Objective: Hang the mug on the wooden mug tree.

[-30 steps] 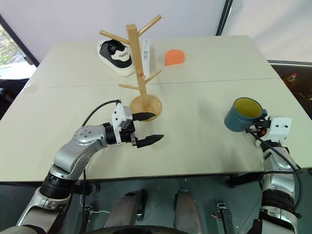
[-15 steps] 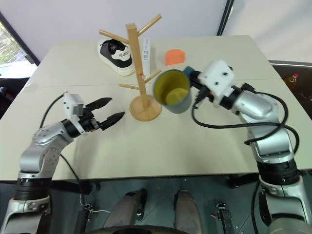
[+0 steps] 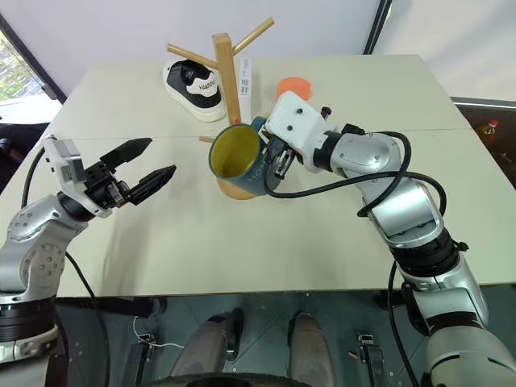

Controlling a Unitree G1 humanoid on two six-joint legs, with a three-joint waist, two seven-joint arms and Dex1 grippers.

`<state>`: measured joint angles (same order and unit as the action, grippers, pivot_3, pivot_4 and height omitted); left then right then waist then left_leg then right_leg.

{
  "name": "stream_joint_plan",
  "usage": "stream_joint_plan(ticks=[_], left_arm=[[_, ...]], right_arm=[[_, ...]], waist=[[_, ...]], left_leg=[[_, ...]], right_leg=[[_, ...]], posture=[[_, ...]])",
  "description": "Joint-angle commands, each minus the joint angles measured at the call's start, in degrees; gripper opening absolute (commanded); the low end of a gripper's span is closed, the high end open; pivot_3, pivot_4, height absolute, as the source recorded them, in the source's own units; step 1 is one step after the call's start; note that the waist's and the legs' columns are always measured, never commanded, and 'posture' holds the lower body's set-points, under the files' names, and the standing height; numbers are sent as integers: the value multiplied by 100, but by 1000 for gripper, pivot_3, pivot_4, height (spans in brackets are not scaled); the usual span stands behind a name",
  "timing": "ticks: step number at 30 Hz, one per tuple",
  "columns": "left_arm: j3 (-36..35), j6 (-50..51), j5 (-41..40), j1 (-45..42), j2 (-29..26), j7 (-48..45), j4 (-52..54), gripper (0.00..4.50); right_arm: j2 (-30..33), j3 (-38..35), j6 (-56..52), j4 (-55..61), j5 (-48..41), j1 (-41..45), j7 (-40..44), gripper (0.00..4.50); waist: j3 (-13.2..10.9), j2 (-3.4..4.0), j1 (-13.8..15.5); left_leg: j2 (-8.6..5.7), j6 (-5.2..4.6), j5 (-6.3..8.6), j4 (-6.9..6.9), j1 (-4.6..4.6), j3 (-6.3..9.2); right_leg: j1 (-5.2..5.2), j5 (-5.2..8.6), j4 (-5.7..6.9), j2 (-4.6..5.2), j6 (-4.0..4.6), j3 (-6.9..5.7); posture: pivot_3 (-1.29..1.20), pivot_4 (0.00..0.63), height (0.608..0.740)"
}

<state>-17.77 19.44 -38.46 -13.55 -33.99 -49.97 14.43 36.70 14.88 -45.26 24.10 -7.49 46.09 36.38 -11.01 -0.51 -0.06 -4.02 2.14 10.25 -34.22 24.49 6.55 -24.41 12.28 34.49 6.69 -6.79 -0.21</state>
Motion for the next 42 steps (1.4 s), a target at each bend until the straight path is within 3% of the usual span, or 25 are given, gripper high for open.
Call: stream_joint_plan(ticks=[1, 11, 29, 32, 36, 42], left_arm=[[-88, 47, -228, -99, -145, -93, 254, 4500], [-9, 246, -419, -182, -203, -166, 352, 4500], [-77, 294, -580, -94, -207, -42, 484, 4500], [-68, 277, -571, -107, -192, -35, 466, 4500], [-67, 272, -570, -111, -180, -18, 464, 4500], [-67, 300, -547, -102, -185, 61, 439, 4500]], right_arm=[[-106, -17, -206, 337, 56, 294, -38, 99], [-594, 302, -845, 155, 222, 752, -323, 99], [-1151, 578, -1043, -662, 565, 1103, -573, 99], [-1180, 552, -998, -678, 567, 1092, -580, 986], [-1139, 487, -968, -603, 623, 1075, -607, 2952], [-593, 75, -646, -290, 594, 849, -359, 2952]], waist=[[0, 0, -50], [0, 0, -86], [0, 0, -97], [0, 0, -97], [0, 0, -105], [0, 0, -71]], left_leg=[[1, 0, 0, 0, -2, 1], [0, 2, -2, -1, -5, 3], [0, 13, -10, -4, -16, 6], [0, 13, -10, -4, -16, 6], [0, 13, -10, -4, -16, 5], [-1, 13, -10, -4, -14, 5]], right_leg=[[1, 0, 3, 0, 0, 0], [-5, 0, 21, -3, -2, 0], [-11, 2, 59, -4, 0, 1], [-11, 2, 59, -4, 0, 1], [-11, 2, 60, -4, 0, 1], [-12, 3, 59, -4, -2, 1]], posture=[[0, 150, 740], [0, 150, 740], [0, 150, 740], [0, 150, 740], [0, 150, 740], [0, 150, 740]])
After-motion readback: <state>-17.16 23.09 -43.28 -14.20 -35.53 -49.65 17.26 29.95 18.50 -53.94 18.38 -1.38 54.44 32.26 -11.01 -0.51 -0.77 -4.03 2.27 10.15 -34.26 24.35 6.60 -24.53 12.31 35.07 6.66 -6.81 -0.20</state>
